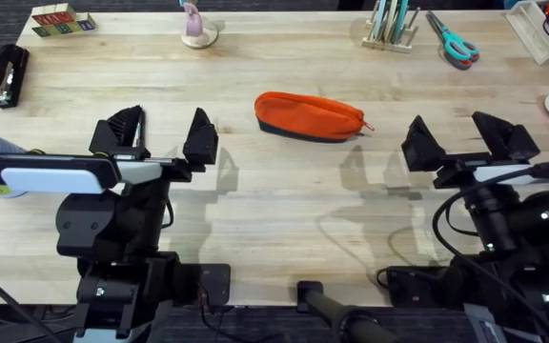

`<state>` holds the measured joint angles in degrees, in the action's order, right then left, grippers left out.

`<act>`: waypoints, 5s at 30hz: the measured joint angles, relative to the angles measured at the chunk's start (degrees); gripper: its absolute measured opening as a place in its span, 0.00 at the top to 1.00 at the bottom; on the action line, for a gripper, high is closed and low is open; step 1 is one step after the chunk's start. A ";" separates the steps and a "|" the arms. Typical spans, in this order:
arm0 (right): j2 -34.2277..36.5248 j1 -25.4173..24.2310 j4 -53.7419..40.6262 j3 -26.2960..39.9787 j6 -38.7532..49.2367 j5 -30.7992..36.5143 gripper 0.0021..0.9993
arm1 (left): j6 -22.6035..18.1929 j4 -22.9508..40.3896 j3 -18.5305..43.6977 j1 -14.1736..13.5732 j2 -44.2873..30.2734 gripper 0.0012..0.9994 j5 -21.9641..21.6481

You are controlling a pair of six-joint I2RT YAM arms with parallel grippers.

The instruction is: Unzip the bag, pick up the pens from the table one at a time and place them inside, then zip the bag closed.

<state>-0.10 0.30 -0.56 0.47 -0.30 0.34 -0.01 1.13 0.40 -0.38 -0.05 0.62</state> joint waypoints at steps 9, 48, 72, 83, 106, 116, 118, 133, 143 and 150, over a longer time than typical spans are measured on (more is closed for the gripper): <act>0.00 0.00 -1.07 0.11 -0.13 0.00 0.00 | 0.00 0.00 0.00 0.00 0.00 0.01 -0.02; 42.31 0.00 -29.16 50.91 1.64 2.60 0.00 | -6.72 28.41 50.01 -0.02 -45.83 0.01 3.25; 64.45 0.00 -50.11 76.70 1.64 -7.41 0.00 | -52.50 47.69 71.63 -0.02 -65.57 0.01 33.34; 64.44 0.00 -51.61 76.74 1.64 -8.57 0.00 | -59.74 49.05 71.63 -0.02 -65.57 0.01 36.22; 64.45 0.00 -51.78 76.74 1.64 -8.74 0.00 | -62.12 47.28 71.71 -0.02 -77.04 0.01 42.74; 64.44 0.00 -51.78 76.74 1.67 -8.74 0.00 | -65.69 47.08 71.71 -0.02 -87.17 0.01 47.60; 64.46 0.00 -51.78 76.74 1.93 -8.74 0.00 | -65.85 47.04 71.71 -0.02 -89.59 0.01 48.31; 64.45 0.00 -51.78 76.74 2.49 -8.74 0.00 | -66.04 44.00 71.71 -0.02 -102.10 0.01 51.46; 64.46 0.00 -51.78 76.74 2.49 -8.74 0.00 | -66.03 42.34 71.71 -0.02 -108.33 0.01 55.16; 64.46 0.00 -51.78 76.74 2.51 -8.74 0.00 | -66.03 41.70 71.73 -0.23 -110.55 0.01 56.75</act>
<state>64.36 0.30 -52.34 77.21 2.21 -8.40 -66.04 42.82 72.14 -0.61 -110.61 57.37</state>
